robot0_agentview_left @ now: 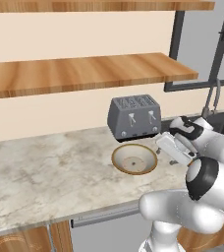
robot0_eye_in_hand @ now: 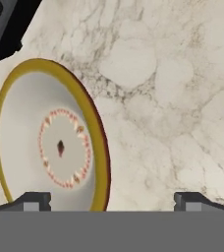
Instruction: Clear the mugs and bowl far away from the sink.
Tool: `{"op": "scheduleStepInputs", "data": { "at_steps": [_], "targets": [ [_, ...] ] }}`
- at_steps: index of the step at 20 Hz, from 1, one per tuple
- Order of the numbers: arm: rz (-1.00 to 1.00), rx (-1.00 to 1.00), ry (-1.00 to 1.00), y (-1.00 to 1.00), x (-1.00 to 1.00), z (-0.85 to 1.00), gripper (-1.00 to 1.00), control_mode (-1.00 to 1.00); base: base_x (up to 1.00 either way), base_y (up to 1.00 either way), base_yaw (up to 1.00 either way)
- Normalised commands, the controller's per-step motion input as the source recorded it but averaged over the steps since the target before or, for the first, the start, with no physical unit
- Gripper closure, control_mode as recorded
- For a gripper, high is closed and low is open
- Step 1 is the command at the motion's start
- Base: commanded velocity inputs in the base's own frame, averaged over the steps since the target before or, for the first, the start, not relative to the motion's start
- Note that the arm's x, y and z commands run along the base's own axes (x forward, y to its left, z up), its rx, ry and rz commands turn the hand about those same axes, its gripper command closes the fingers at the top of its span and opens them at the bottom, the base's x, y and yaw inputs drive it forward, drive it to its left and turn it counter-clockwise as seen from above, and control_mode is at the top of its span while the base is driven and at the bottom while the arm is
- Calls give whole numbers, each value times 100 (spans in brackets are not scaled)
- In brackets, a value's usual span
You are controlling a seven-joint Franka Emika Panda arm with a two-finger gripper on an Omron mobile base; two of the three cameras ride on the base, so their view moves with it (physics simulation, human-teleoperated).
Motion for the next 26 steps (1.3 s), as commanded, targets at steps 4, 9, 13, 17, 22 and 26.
{"op": "scheduleStepInputs", "data": {
  "at_steps": [4,9,13,17,22,26],
  "targets": [
    [0,1,0,0,7,-16,-100,-100,0,0,0],
    [0,1,0,0,11,-7,-100,-100,0,0,0],
    [0,3,0,0,16,-10,-100,-100,0,0,0],
    [0,2,0,4,18,-15,-100,-100,0,0,0],
    [0,2,0,5,13,-21,-100,-100,0,0,0],
    [0,3,0,5,14,-23,-100,-100,0,0,0]
  ]
}}
